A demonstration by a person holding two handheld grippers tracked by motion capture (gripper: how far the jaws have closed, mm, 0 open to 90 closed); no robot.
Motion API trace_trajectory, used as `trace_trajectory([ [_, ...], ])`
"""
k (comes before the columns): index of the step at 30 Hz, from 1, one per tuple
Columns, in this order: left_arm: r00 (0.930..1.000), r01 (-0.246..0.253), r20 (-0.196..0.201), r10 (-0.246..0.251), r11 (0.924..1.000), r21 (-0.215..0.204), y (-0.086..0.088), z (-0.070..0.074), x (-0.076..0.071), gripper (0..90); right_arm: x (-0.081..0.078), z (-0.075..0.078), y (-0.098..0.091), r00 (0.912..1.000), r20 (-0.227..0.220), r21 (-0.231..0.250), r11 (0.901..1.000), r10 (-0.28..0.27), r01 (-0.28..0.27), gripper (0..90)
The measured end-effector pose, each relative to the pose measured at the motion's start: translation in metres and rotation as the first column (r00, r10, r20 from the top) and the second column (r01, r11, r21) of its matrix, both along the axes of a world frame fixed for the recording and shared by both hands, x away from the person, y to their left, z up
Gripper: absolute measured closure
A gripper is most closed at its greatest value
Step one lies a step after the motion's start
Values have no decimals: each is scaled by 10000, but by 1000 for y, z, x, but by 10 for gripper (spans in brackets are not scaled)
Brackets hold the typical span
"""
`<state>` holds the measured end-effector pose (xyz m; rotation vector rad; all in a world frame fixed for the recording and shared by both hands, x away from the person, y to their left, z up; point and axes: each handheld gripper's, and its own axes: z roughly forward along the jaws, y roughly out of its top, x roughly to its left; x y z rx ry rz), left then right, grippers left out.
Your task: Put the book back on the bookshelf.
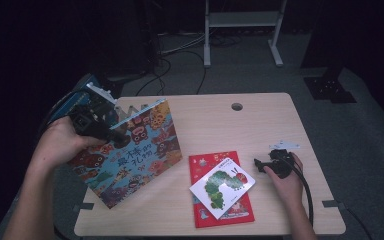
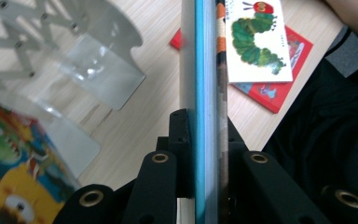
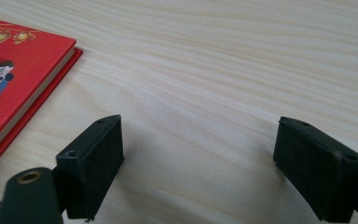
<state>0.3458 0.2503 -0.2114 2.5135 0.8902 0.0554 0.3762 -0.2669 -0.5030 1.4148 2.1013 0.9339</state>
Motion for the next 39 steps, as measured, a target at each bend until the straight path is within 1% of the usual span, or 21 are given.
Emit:
trace_trajectory([
  [7,9979,-642,-52,642,9979,14,29,-2,-9,804,0,0,0,10000,-1,-3,10000,2,-2,150],
  [11,9946,-1042,-15,1042,9946,-26,46,-2,-14,804,0,0,0,10000,-2,0,10000,-2,2,150],
  [15,9893,-1460,46,1460,9893,-45,63,-2,-19,804,0,0,0,10000,0,2,10000,-1,1,150],
  [18,9835,-1807,74,1807,9835,-15,75,-3,-21,804,0,0,0,10000,1,2,10000,0,0,150],
  [20,9790,-2037,85,2037,9790,21,81,-4,-22,804,0,0,0,10000,1,2,10000,0,0,150],
  [21,9757,-2193,41,2192,9756,74,86,-5,-22,804,0,0,0,10000,0,4,10000,-1,1,150],
  [25,9639,-2663,75,2662,9634,292,96,-8,-23,804,0,0,0,10000,-1,3,10000,-2,2,150],
  [28,9527,-3038,10,3040,9519,392,103,-11,-21,804,0,0,0,10000,2,3,10000,1,-1,150],
  [31,9443,-3284,-89,3291,9435,441,110,-15,-19,804,0,0,0,10000,3,3,10000,0,0,150],
  [32,9403,-3393,-115,3400,9397,430,113,-17,-18,804,0,0,0,10000,3,3,10000,0,0,150],
  [35,9293,-3683,-82,3691,9284,484,117,-20,-16,804,0,0,0,10000,6,0,10000,2,-2,150],
  [39,9154,-4019,42,4024,9136,622,117,-23,-12,804,0,0,0,10000,7,-2,10000,1,-1,150],
])
